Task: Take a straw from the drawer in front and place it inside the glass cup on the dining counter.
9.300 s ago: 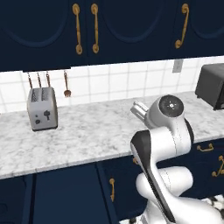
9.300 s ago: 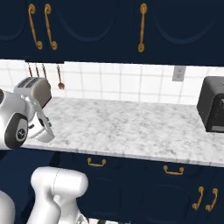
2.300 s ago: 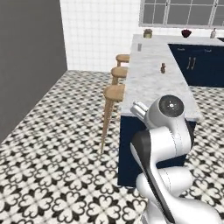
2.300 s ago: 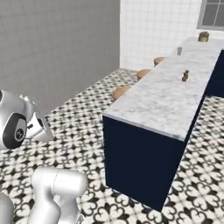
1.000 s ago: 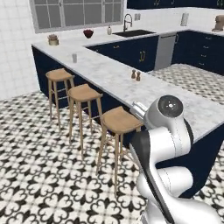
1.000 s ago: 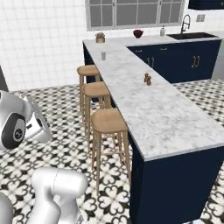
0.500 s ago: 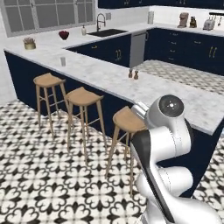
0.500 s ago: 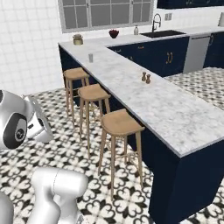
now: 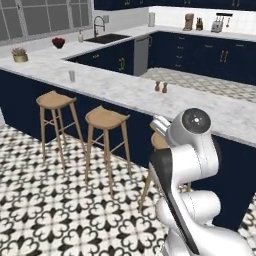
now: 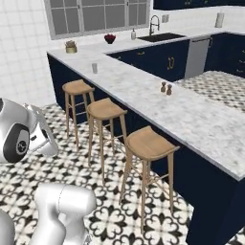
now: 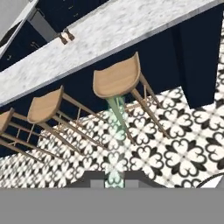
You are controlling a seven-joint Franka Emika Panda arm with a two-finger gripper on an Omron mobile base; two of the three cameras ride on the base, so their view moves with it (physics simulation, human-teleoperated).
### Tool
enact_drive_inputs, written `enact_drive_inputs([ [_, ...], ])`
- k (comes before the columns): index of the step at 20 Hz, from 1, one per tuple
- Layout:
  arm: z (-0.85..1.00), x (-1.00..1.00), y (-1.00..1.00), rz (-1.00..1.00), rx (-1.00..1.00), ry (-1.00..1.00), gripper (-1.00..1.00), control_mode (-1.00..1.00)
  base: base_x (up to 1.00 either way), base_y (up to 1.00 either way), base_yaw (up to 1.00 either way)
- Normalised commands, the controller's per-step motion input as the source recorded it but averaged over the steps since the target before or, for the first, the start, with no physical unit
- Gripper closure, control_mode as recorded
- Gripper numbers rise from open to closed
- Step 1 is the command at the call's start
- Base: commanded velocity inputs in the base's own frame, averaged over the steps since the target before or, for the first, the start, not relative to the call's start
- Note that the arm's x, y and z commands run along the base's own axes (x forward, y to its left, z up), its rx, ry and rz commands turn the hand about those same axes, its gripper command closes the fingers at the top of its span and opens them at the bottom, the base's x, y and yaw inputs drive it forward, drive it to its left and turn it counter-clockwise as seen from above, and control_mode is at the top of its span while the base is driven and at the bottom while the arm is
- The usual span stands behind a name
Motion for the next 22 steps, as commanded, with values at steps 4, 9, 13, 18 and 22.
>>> enact_drive_inputs([
  [4, 0.0, 0.0, 0.0, 0.0, 0.0, 0.0, 1.0, 1.0, 1.0, 1.0, -0.2],
  [9, 0.0, 0.0, 0.0, 0.0, 0.0, 0.0, 1.0, 1.0, 0.91, 1.0, -0.28],
  [13, 0.0, 0.0, 0.0, 0.0, 0.0, 0.0, 1.0, 1.0, 0.89, 1.0, -0.36],
  [18, 0.0, 0.0, 0.0, 0.0, 0.0, 0.0, 1.0, 1.0, 0.91, 1.0, -0.36],
  [22, 0.0, 0.0, 0.0, 0.0, 0.0, 0.0, 1.0, 1.0, 0.77, 1.0, -0.21],
])
